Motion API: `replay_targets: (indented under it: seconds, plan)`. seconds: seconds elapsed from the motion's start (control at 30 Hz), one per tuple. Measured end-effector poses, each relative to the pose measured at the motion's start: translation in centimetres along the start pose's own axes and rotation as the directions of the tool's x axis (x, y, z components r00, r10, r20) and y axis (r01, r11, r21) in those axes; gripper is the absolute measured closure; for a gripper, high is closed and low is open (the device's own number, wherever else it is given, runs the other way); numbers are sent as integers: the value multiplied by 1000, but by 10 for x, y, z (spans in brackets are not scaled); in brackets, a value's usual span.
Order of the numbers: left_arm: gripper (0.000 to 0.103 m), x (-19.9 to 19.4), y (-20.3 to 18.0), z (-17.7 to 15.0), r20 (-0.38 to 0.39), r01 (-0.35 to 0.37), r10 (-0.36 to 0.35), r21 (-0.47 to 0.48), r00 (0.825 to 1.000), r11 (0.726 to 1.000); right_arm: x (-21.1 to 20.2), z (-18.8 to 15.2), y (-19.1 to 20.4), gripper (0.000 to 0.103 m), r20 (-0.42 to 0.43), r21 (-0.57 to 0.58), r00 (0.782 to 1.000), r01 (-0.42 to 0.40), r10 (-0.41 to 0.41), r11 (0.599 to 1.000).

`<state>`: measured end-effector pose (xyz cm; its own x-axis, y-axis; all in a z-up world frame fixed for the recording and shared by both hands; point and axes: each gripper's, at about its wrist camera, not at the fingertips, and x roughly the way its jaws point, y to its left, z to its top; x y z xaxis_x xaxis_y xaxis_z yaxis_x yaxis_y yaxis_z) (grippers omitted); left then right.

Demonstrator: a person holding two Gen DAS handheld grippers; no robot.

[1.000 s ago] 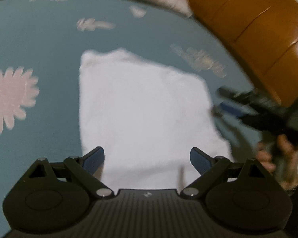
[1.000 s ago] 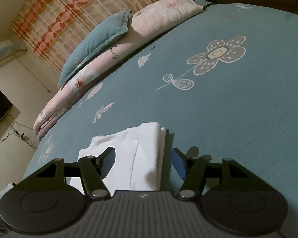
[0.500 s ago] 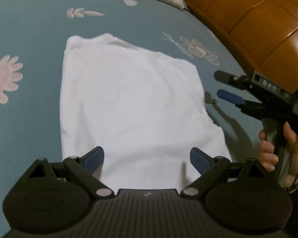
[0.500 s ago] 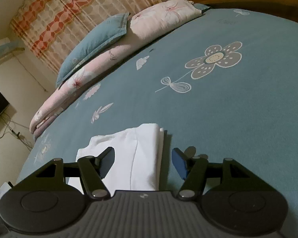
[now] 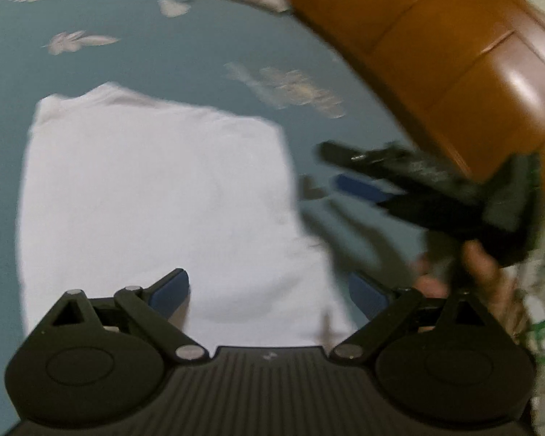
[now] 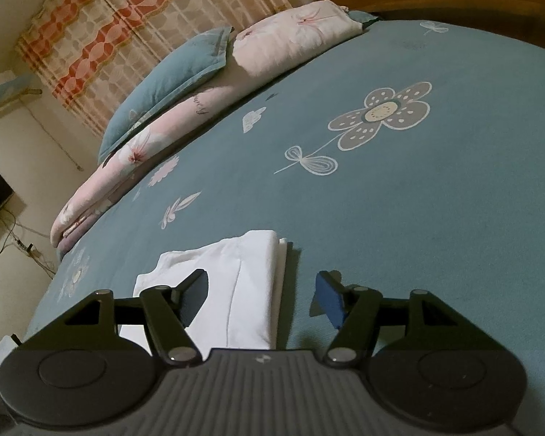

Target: Fold clothes

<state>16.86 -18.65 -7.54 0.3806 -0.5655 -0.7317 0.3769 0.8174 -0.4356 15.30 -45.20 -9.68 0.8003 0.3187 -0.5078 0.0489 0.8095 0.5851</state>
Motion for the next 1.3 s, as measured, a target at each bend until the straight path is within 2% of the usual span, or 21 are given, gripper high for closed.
replay_targets:
  seconds: [0.17,0.3,0.4,0.5,0.57,0.67,0.83,0.97,1.1,1.3]
  plan:
    - [8,25,-4,-3,-36,-28,28,8,999,1000,0,-1,1,33,-4,-9,1000,2,-2,1000]
    - [8,6,-6,0,-13,-42,42,28,999,999,-2,0,-2,31,0,7,1000,2,-2,1000]
    - [8,-23,12,3,58,-92,92,-8,994,996,-2,0,-2,30,-5,12,1000,-16,17,1000]
    - [8,-51,40,6,119,-151,160,-82,980,985,-2,-1,1,30,-12,6,1000,-25,25,1000]
    - [8,-64,61,6,141,-196,217,-145,966,970,-2,-3,2,28,-17,-4,1000,-21,21,1000]
    - [8,-72,86,1,146,-207,239,-207,960,956,-1,-4,3,28,-21,-9,1000,-14,14,1000]
    - [11,-64,110,-13,108,-205,239,-258,965,944,-2,-5,1,28,-11,-12,1000,1,-1,1000]
    - [28,-64,128,-19,122,-130,179,-332,976,934,1,-5,-2,28,-16,-15,1000,-1,0,1000]
    - [44,-52,137,-18,100,-107,151,-353,984,929,7,-6,-4,28,-22,-15,1000,-5,5,1000]
    - [44,-38,148,-6,118,-33,83,-375,990,926,12,-7,-5,28,-35,-30,999,-7,6,1000]
